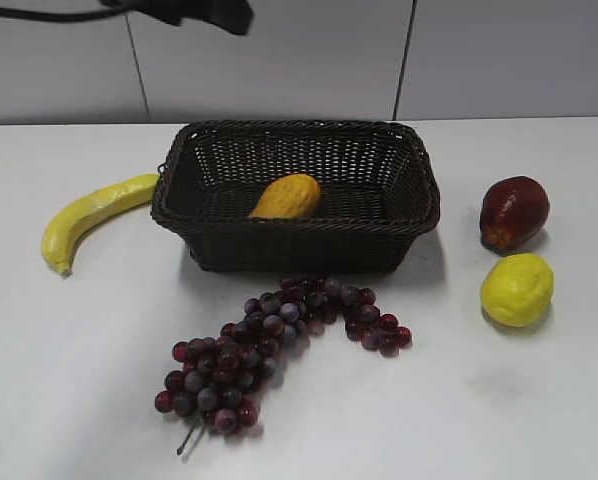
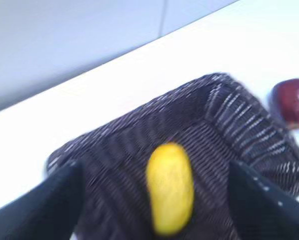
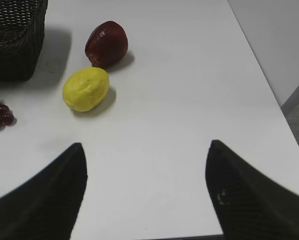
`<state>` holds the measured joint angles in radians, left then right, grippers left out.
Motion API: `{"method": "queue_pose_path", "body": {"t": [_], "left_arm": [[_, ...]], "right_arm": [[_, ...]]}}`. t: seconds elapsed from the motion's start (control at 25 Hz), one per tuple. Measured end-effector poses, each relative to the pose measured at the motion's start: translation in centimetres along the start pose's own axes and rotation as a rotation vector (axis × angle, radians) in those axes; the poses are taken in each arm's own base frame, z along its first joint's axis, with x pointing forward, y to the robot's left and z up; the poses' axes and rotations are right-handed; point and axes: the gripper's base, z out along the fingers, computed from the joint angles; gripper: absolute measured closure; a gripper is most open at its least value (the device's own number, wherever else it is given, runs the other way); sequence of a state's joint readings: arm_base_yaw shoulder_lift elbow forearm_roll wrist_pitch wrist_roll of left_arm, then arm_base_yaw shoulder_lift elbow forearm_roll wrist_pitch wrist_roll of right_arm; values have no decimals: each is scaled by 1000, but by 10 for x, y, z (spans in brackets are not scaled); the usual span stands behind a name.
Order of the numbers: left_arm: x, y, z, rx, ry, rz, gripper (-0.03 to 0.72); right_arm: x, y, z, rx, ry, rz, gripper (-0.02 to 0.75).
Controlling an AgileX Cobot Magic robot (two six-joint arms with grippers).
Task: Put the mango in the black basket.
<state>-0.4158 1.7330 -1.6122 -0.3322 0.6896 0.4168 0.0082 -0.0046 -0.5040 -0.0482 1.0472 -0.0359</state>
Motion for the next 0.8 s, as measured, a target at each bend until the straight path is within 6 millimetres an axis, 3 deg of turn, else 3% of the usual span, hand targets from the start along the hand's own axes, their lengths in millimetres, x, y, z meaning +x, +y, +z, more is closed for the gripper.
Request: {"method": "queue_pose_path", "body": {"t": [0.2,0.32,0.44,0.6,0.8], "left_arm": [[29,55,-58,-83,247,-166,58],[53,87,-77,-153,388,-320,73],[78,103,-89,-242,459,-401,88],[122,88,-101,-266,582,-441,96],[179,41,-136,-257,618,-456,98]], "right_arm": [[0,0,0,0,0,0,169],[0,0,0,0,0,0,169],[0,0,0,0,0,0,169],[0,0,0,0,0,0,169],[0,0,0,0,0,0,169]]}}
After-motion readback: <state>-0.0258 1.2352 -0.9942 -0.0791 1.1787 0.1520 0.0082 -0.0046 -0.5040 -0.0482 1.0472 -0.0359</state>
